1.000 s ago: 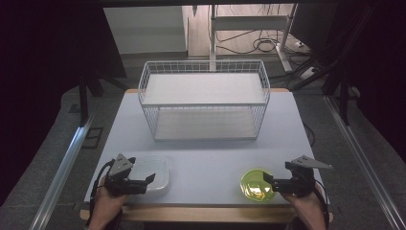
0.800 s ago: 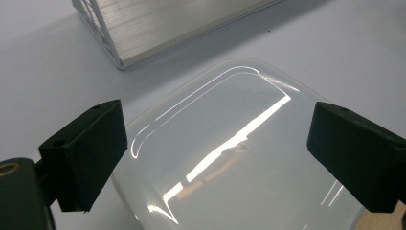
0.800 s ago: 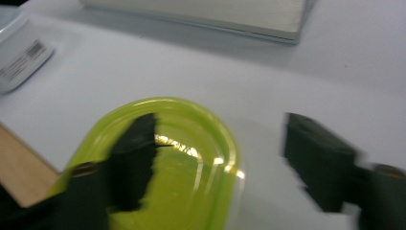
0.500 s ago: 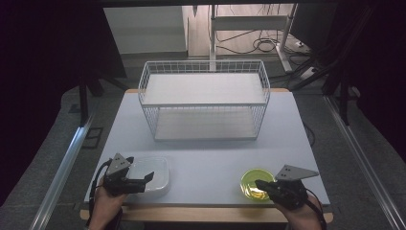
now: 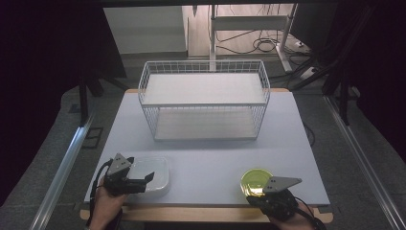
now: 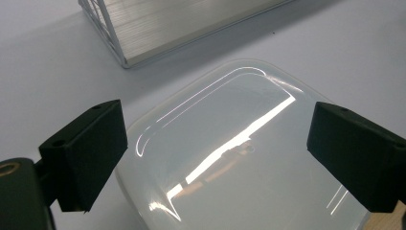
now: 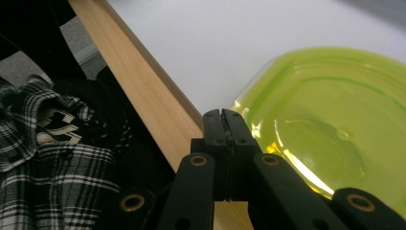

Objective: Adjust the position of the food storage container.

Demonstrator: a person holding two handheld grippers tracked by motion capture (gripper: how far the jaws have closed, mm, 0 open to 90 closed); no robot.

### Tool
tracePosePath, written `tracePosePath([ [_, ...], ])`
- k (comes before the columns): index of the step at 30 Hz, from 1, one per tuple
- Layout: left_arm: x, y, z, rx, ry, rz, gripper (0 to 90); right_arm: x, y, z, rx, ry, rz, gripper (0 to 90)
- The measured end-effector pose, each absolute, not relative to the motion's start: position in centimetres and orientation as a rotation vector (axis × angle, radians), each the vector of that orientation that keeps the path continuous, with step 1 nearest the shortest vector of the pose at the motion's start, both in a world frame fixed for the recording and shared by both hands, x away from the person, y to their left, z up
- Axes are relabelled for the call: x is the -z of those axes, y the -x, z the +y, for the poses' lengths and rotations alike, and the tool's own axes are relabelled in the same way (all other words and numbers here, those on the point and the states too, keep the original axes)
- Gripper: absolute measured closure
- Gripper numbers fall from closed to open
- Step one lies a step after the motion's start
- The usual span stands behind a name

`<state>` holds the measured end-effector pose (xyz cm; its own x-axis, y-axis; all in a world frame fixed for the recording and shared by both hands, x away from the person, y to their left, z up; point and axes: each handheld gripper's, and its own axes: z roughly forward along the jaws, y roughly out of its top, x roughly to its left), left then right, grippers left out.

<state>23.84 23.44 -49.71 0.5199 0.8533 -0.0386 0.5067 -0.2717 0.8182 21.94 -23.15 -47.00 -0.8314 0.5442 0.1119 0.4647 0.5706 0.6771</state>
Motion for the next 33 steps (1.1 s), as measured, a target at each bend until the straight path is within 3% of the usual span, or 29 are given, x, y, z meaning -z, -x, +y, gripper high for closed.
tracePosePath([
  [27,49.5,-23.9,23.7,-0.482,-1.917,1.102,7.5,47.7,-29.2,-27.3,-1.108,-1.059,2.531,89.9],
  [30,49.1,-23.8,24.5,-0.499,-1.902,1.113,16.8,47.6,-29.2,-27.1,-1.115,-1.058,2.520,89.8],
  [33,48.6,-23.4,26.6,-0.495,-1.860,1.157,42.0,47.1,-28.7,-26.5,-1.141,-1.043,2.498,89.7],
])
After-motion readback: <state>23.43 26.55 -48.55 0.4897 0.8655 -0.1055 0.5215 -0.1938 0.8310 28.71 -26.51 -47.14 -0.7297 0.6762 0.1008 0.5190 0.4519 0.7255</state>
